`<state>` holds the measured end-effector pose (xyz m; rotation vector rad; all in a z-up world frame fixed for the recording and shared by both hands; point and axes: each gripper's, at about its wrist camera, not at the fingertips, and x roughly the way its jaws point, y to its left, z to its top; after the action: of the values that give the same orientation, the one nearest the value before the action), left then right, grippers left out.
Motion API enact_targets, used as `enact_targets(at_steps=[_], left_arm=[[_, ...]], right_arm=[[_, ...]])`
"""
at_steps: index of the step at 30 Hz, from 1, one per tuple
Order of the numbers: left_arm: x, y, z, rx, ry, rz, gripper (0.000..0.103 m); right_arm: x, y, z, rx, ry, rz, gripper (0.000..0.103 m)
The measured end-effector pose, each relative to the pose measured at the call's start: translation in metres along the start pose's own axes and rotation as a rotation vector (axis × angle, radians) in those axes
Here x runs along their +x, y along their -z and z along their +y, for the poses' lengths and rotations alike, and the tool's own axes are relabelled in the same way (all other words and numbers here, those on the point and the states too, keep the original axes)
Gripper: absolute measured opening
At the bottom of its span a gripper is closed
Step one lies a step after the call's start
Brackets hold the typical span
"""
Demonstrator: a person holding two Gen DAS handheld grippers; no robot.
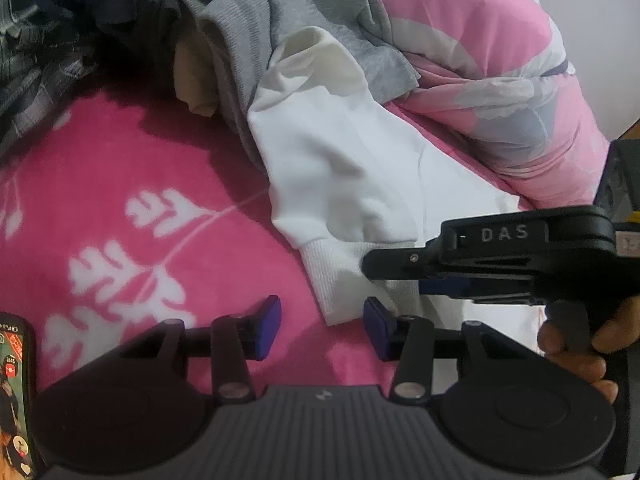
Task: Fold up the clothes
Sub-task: 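Grasp the sleeve cuff with the right gripper and lift it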
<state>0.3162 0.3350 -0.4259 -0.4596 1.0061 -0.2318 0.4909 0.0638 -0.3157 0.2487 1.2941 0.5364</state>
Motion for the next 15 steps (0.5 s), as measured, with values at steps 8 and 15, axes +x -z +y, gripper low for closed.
enact_targets(at_steps=[8,15], left_arm=[[-0.003,-0.002,0.013,-0.091,0.106,-0.009,0.047],[-0.006,0.002,0.048,-0.452,0.211,0.009,0.062]], right_arm=[[-0.011,-0.001,-0.015,0.187,-0.139,-0.036,0.007],[-0.019,0.005,-0.037,0.391,-0.316,-0.043,0.006]])
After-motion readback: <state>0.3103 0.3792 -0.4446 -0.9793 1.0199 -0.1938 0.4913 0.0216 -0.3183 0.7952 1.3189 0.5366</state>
